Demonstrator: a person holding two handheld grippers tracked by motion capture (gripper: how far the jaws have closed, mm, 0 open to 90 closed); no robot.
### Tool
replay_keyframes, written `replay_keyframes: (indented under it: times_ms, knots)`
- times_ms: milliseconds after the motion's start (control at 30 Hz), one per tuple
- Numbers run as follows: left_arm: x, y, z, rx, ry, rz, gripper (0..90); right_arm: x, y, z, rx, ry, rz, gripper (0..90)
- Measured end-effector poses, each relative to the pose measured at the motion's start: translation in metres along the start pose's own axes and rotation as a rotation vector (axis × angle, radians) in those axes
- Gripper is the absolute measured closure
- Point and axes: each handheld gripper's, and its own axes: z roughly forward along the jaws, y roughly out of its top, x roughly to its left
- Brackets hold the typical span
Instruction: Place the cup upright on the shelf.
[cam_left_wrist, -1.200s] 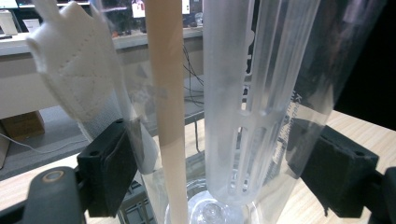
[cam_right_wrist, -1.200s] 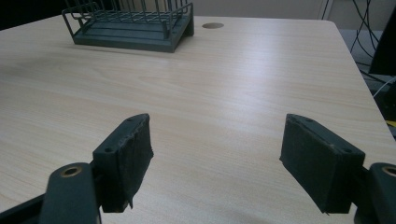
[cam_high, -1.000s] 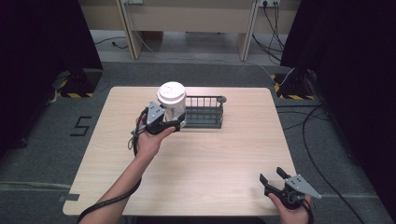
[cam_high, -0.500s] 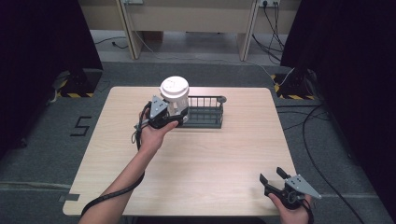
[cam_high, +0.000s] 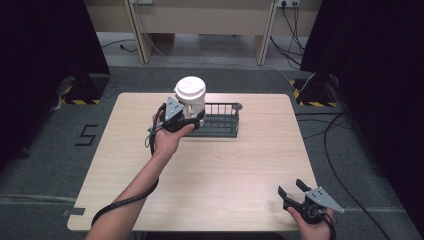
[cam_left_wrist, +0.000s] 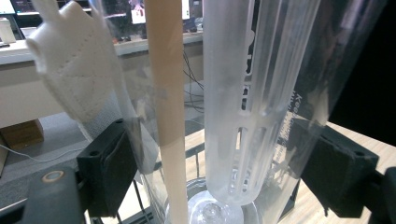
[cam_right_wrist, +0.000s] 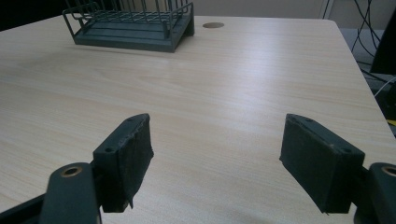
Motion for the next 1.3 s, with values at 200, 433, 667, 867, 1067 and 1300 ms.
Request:
replay_keyframes:
  times_ms: [200, 433, 667, 867, 1067, 1300]
  knots:
    - [0.000, 0.001, 0.006, 0.005, 0.003, 0.000, 17.9, 0.000, 0.000, 0.000, 0.000, 0.001, 0.001, 25.3]
    - [-0.003, 0.003, 0.013, 0.008, 0.000, -0.003, 17.8, -0.001, 0.000, 0.000, 0.000, 0.001, 0.002, 25.3]
    - [-0.004, 0.008, 0.023, 0.010, 0.001, 0.001, 17.9, -0.001, 0.000, 0.000, 0.002, 0.002, 0.004, 25.3]
    - [-0.005, 0.009, 0.031, 0.015, 0.002, -0.007, 17.8, -0.001, 0.000, 0.000, 0.003, 0.003, 0.005, 25.3]
    - [-0.007, 0.008, 0.036, 0.021, 0.004, -0.012, 17.8, -0.001, 0.000, 0.000, 0.003, 0.005, 0.007, 25.3]
    - [-0.007, 0.008, 0.044, 0.027, 0.011, -0.015, 17.8, -0.001, 0.000, 0.000, 0.003, 0.004, 0.006, 25.3]
